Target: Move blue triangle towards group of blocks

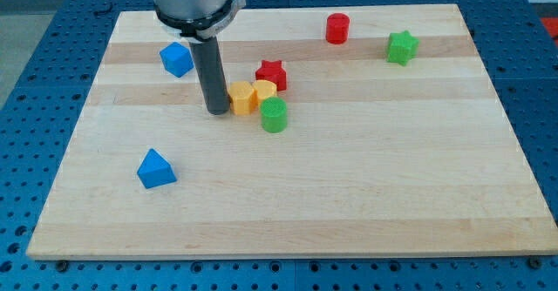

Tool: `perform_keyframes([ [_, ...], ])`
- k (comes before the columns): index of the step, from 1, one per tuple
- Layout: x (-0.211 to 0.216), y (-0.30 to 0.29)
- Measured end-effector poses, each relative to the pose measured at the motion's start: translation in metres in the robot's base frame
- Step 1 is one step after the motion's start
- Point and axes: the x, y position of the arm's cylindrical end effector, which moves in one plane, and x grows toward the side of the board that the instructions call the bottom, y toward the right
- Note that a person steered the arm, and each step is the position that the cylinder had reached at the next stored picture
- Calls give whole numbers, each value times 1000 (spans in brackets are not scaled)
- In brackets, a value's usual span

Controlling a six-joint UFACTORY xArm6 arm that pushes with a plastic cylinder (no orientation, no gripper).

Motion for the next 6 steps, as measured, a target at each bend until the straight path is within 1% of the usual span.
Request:
perform_keyframes([
  [1,0,0],
  [2,-1,-35],
  [3,12,-82],
  [4,59,-117],
  [5,107,-120],
  [6,132,-111],
])
